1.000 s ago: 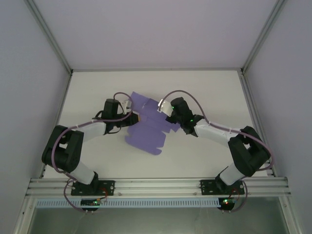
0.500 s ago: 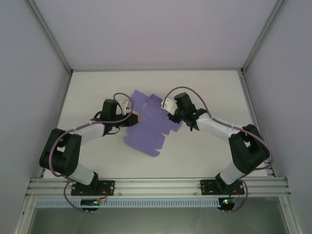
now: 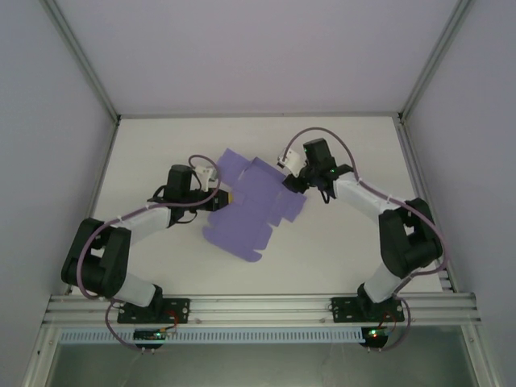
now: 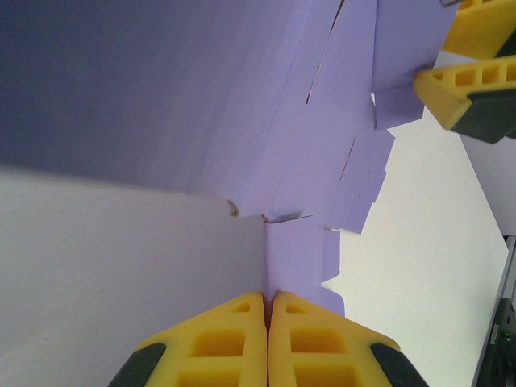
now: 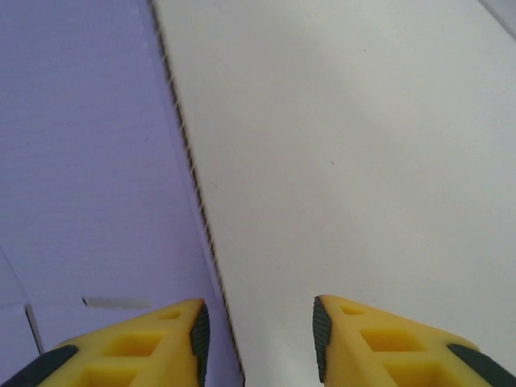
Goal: Assemble paper box
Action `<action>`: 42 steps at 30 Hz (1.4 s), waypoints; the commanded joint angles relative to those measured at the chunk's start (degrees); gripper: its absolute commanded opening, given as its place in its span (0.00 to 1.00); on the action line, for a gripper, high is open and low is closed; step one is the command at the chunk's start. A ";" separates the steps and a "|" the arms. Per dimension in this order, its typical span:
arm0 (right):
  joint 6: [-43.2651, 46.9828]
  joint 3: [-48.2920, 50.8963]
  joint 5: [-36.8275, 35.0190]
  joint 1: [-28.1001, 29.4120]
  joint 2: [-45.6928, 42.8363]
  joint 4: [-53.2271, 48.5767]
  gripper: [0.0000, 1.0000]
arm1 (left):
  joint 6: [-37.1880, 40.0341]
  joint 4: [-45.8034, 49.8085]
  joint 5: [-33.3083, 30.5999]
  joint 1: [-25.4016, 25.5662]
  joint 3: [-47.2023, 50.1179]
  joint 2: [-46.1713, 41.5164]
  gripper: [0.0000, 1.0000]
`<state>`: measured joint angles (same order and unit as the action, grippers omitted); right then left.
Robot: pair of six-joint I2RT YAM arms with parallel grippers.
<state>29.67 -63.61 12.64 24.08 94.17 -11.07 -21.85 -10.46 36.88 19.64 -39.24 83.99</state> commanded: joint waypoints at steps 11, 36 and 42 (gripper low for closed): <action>2.37 -5.60 2.68 0.29 3.50 -7.78 0.00 | 1.00 0.70 -1.09 0.40 0.23 -2.32 0.04; 52.24 8.56 -42.98 14.98 4.35 51.39 0.00 | -4.90 18.91 -21.27 -11.04 -11.92 -7.48 0.99; 54.02 11.03 -45.09 16.21 9.13 59.36 0.00 | -6.54 20.25 -21.93 -13.17 -15.28 -1.64 1.00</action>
<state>81.43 -53.87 -30.17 39.35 101.73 41.69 -27.07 7.77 15.70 7.33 -52.71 80.14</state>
